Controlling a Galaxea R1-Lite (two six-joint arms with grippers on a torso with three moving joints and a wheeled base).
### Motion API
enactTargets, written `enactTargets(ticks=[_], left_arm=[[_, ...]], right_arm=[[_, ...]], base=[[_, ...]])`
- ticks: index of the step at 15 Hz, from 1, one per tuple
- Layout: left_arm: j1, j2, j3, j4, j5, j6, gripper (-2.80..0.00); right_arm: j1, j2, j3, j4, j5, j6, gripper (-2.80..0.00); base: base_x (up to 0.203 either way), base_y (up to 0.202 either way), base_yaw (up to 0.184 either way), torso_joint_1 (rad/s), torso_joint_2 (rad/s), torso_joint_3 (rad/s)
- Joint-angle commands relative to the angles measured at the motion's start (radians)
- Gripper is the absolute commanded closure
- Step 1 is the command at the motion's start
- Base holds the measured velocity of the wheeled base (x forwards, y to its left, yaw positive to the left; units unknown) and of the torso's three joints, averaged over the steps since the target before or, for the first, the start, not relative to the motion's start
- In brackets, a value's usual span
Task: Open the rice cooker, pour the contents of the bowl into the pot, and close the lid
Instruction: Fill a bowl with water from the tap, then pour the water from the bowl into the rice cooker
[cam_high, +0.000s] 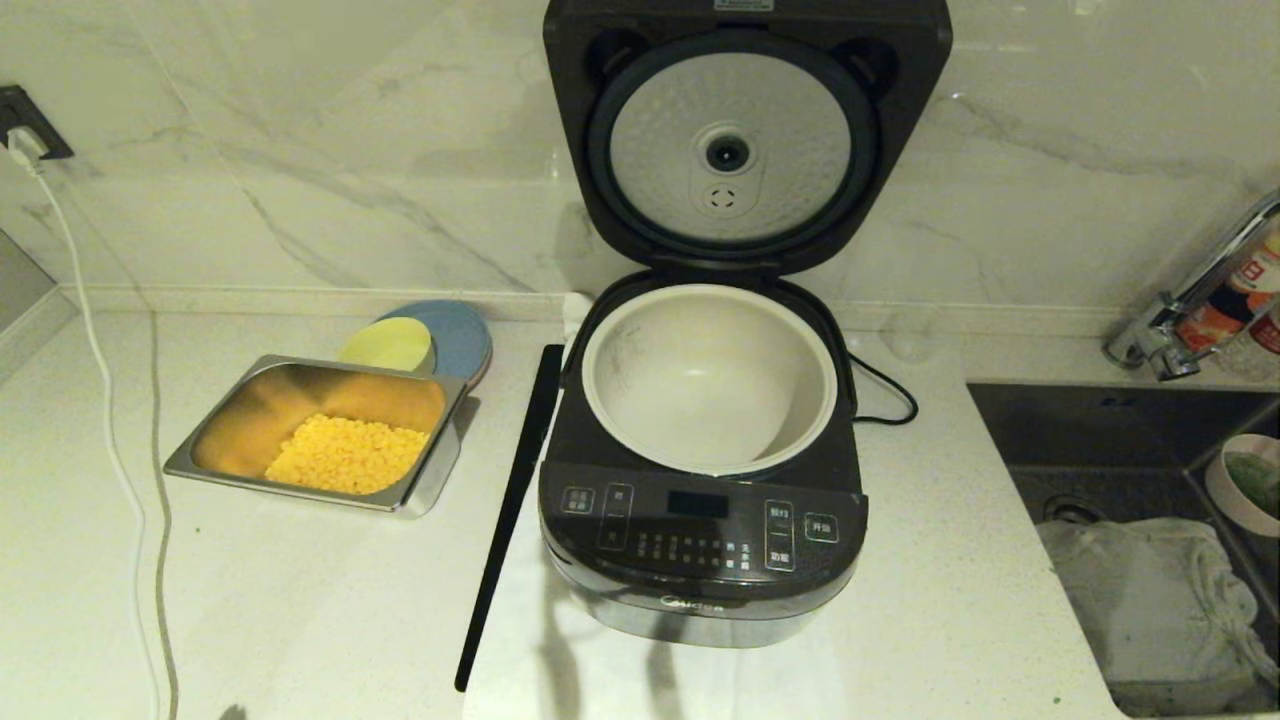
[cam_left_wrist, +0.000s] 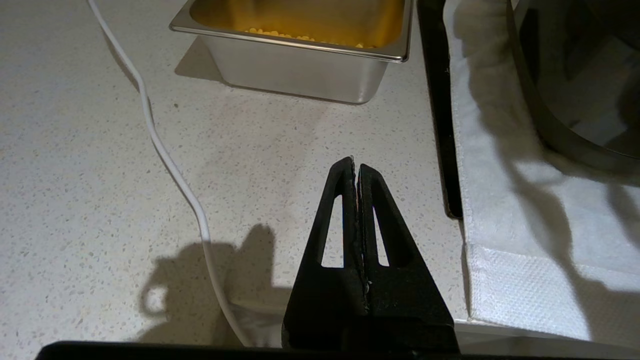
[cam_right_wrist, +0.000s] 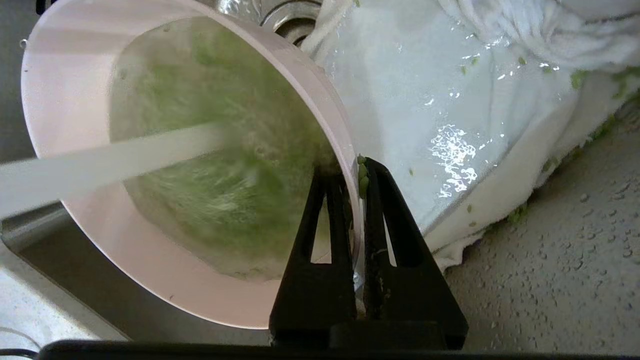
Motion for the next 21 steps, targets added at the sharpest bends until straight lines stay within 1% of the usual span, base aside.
enactTargets(ticks=[1, 4, 5, 8, 11, 13, 14, 17, 21], left_arm=[[0.000, 0.000, 0.009, 0.000, 0.000, -0.001, 0.00], [0.000, 0.000, 0.009, 0.000, 0.000, -0.001, 0.00], [0.000, 0.000, 0.009, 0.000, 0.000, -0.001, 0.00], [0.000, 0.000, 0.009, 0.000, 0.000, -0.001, 0.00], [0.000, 0.000, 0.009, 0.000, 0.000, -0.001, 0.00], [0.000, 0.000, 0.009, 0.000, 0.000, 0.000, 0.00], [0.000, 0.000, 0.009, 0.000, 0.000, -0.001, 0.00], [0.000, 0.000, 0.009, 0.000, 0.000, -0.001, 0.00], [0.000, 0.000, 0.009, 0.000, 0.000, -0.001, 0.00]], right_arm=[[0.001, -0.015, 0.015, 0.002, 0.002, 0.001, 0.00], [0.005, -0.076, 0.080, 0.014, 0.002, -0.012, 0.00], [0.012, -0.106, 0.117, 0.015, 0.001, -0.029, 0.00], [0.064, -0.213, 0.274, 0.015, -0.007, -0.120, 0.00], [0.155, -0.351, 0.406, 0.012, -0.010, -0.154, 0.00], [0.235, -0.449, 0.458, 0.016, -0.024, -0.158, 0.00], [0.289, -0.498, 0.475, 0.027, -0.044, -0.158, 0.00], [0.439, -0.618, 0.458, 0.138, -0.094, -0.156, 0.00], [0.621, -0.704, 0.297, 0.386, -0.103, -0.152, 0.00]], base=[[0.000, 0.000, 0.000, 0.000, 0.00, 0.000], [0.000, 0.000, 0.000, 0.000, 0.00, 0.000], [0.000, 0.000, 0.000, 0.000, 0.00, 0.000], [0.000, 0.000, 0.000, 0.000, 0.00, 0.000], [0.000, 0.000, 0.000, 0.000, 0.00, 0.000], [0.000, 0.000, 0.000, 0.000, 0.00, 0.000], [0.000, 0.000, 0.000, 0.000, 0.00, 0.000], [0.000, 0.000, 0.000, 0.000, 0.00, 0.000], [0.000, 0.000, 0.000, 0.000, 0.00, 0.000]])
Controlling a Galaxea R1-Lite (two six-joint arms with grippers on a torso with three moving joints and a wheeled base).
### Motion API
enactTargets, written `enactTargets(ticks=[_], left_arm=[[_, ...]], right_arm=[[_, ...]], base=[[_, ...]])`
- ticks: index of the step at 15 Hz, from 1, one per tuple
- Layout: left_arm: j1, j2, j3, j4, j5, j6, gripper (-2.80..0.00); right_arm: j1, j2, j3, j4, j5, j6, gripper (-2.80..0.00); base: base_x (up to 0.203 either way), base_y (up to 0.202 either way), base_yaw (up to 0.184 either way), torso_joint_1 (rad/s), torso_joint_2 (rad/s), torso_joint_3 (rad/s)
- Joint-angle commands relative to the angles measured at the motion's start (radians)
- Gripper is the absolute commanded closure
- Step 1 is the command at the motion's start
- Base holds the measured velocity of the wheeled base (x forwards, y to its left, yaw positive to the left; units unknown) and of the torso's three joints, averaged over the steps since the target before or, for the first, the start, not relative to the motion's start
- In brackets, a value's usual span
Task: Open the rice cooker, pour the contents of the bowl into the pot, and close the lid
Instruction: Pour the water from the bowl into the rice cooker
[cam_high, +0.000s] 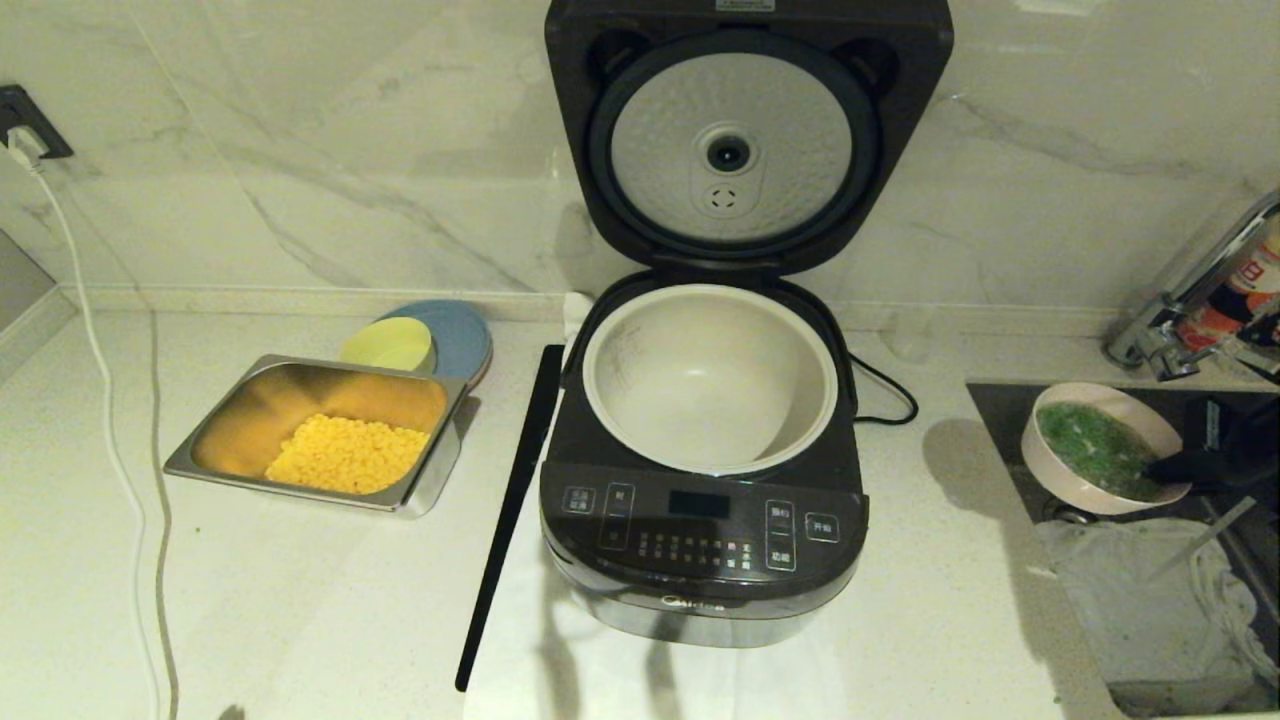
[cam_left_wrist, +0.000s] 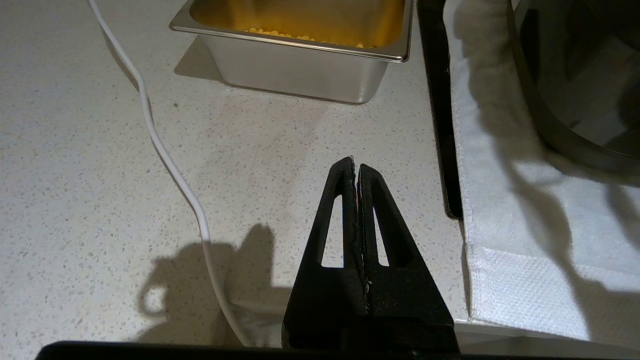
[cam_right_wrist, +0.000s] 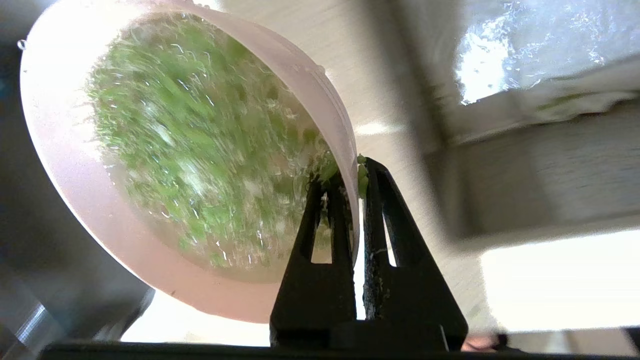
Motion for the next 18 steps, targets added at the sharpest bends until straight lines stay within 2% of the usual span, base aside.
enactTargets(ticks=[1, 7, 14, 18], left_arm=[[0.000, 0.000, 0.009, -0.001, 0.000, 0.000, 0.00], [0.000, 0.000, 0.009, -0.001, 0.000, 0.000, 0.00], [0.000, 0.000, 0.009, -0.001, 0.000, 0.000, 0.00], [0.000, 0.000, 0.009, -0.001, 0.000, 0.000, 0.00]], right_arm=[[0.109, -0.064, -0.095, 0.120, -0.007, 0.004, 0.00], [0.382, -0.062, -0.209, 0.190, -0.173, 0.066, 0.00], [0.586, 0.014, -0.474, 0.344, -0.231, 0.112, 0.00], [0.671, 0.099, -0.609, 0.401, -0.274, 0.144, 0.00]], base=[[0.000, 0.000, 0.000, 0.000, 0.00, 0.000], [0.000, 0.000, 0.000, 0.000, 0.00, 0.000], [0.000, 0.000, 0.000, 0.000, 0.00, 0.000], [0.000, 0.000, 0.000, 0.000, 0.00, 0.000]])
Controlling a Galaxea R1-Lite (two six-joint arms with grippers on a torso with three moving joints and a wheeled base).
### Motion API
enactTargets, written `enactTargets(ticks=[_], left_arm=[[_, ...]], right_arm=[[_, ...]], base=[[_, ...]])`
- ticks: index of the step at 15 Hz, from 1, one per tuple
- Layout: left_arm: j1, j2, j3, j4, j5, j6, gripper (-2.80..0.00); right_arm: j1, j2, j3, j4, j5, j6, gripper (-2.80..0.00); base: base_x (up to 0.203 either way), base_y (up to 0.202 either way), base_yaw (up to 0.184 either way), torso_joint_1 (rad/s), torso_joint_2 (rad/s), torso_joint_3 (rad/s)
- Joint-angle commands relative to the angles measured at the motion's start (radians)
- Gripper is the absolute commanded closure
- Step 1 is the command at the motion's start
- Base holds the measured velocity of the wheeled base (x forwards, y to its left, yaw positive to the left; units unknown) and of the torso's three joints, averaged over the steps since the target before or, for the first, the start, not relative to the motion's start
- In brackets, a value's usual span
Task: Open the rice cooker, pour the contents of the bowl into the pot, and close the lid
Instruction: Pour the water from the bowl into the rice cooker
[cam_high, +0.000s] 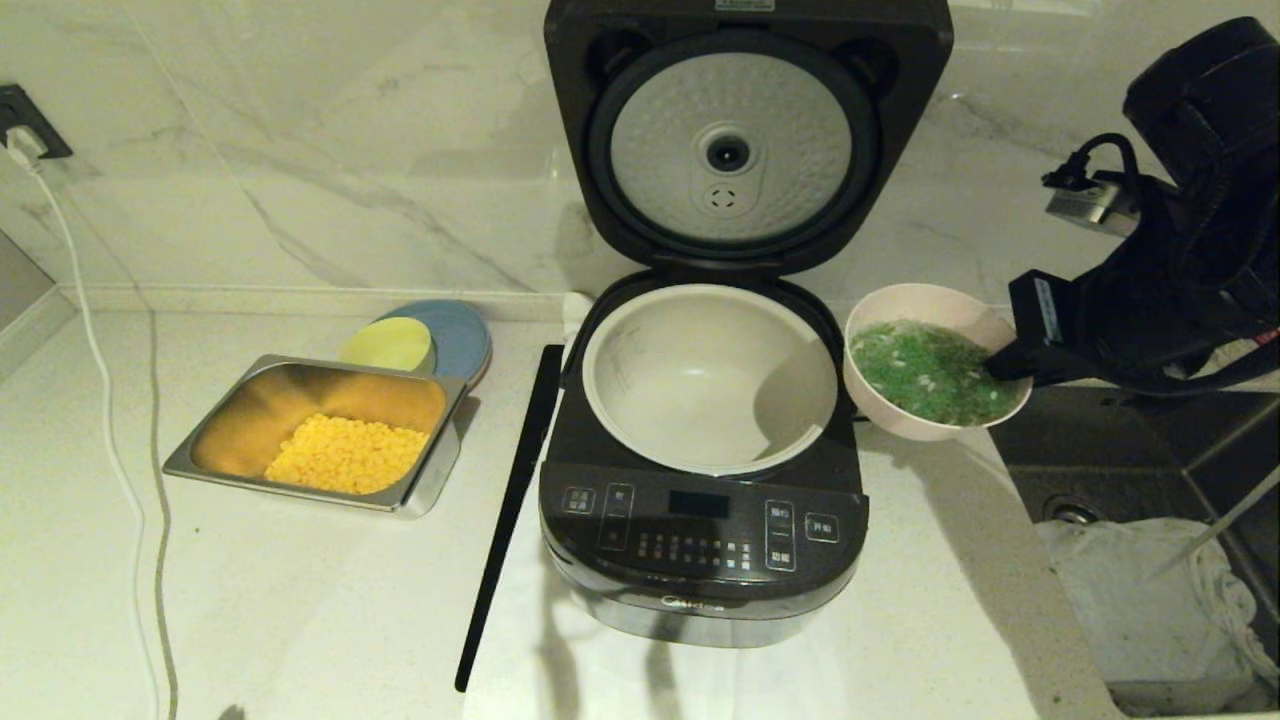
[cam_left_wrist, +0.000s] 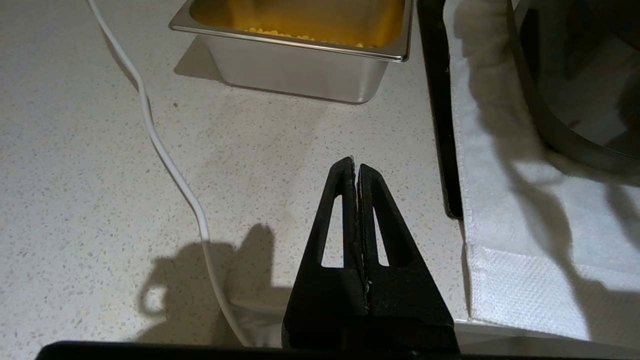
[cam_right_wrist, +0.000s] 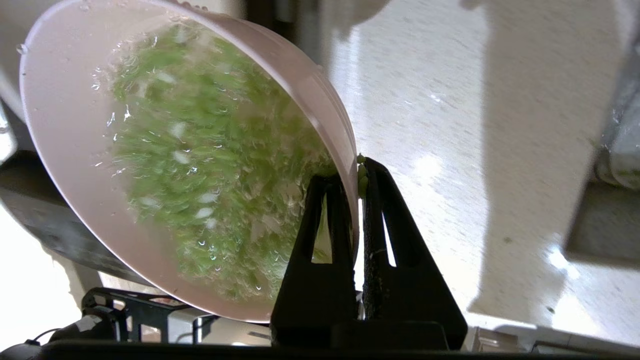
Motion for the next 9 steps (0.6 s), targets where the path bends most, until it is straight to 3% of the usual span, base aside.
enactTargets(ticks=[1, 9], left_arm=[[0.000, 0.000, 0.009, -0.001, 0.000, 0.001, 0.00], [0.000, 0.000, 0.009, -0.001, 0.000, 0.000, 0.00]], right_arm=[[0.047, 0.077, -0.087, 0.044, -0.003, 0.007, 0.00], [0.154, 0.181, -0.099, -0.046, -0.011, 0.011, 0.00]], base=[[0.000, 0.000, 0.000, 0.000, 0.00, 0.000], [0.000, 0.000, 0.000, 0.000, 0.00, 0.000]])
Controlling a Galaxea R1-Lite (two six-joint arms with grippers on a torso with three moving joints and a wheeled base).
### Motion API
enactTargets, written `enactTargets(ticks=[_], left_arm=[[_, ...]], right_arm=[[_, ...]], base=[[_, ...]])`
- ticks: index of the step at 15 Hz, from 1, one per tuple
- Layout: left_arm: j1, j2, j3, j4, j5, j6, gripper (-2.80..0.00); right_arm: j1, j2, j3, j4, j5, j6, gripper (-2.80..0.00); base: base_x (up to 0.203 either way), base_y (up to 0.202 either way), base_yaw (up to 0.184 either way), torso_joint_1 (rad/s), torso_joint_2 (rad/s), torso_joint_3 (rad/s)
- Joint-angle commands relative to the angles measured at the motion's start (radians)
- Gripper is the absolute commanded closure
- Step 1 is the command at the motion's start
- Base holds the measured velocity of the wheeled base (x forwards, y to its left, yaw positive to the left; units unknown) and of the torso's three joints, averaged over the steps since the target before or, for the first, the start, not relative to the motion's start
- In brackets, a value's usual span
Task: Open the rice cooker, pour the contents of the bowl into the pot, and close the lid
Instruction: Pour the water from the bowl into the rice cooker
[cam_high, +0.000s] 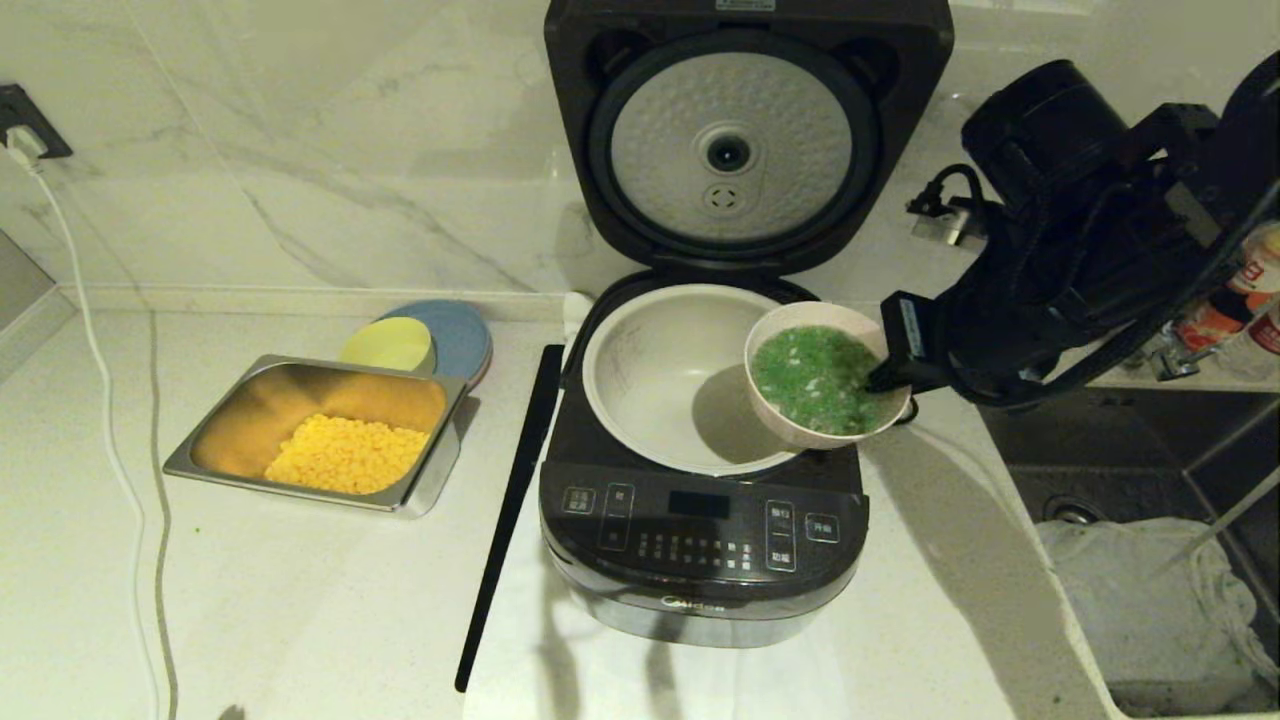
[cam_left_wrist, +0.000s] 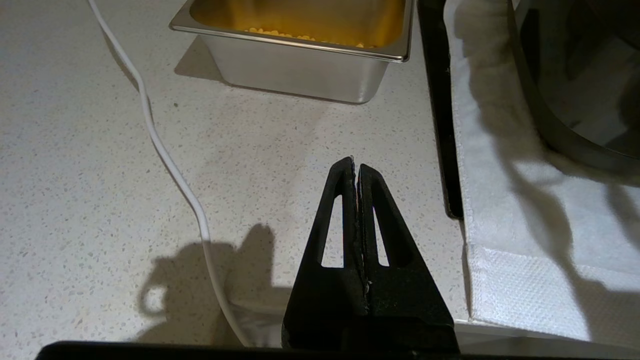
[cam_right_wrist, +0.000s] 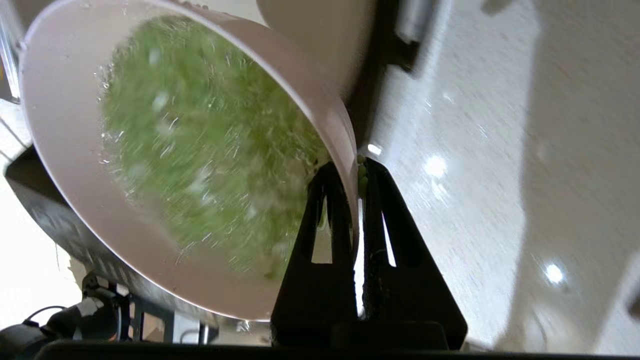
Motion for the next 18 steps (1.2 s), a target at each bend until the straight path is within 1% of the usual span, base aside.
enactTargets(ticks=[1, 4, 8, 13, 18], left_arm=[[0.000, 0.000, 0.009, -0.001, 0.000, 0.000, 0.00], [0.000, 0.000, 0.009, -0.001, 0.000, 0.000, 0.00], [0.000, 0.000, 0.009, -0.001, 0.000, 0.000, 0.00], [0.000, 0.000, 0.009, -0.001, 0.000, 0.000, 0.00], [0.000, 0.000, 0.009, -0.001, 0.000, 0.000, 0.00]], right_arm=[[0.033, 0.037, 0.000, -0.015, -0.017, 0.002, 0.00], [0.073, 0.071, 0.000, -0.058, -0.065, 0.004, 0.00], [0.109, 0.081, -0.002, -0.107, -0.085, 0.031, 0.00], [0.136, 0.098, -0.006, -0.142, -0.086, 0.031, 0.00], [0.139, 0.135, -0.005, -0.191, -0.086, 0.033, 0.00]], base=[[0.000, 0.000, 0.000, 0.000, 0.00, 0.000], [0.000, 0.000, 0.000, 0.000, 0.00, 0.000], [0.000, 0.000, 0.000, 0.000, 0.00, 0.000], [0.000, 0.000, 0.000, 0.000, 0.00, 0.000], [0.000, 0.000, 0.000, 0.000, 0.00, 0.000]])
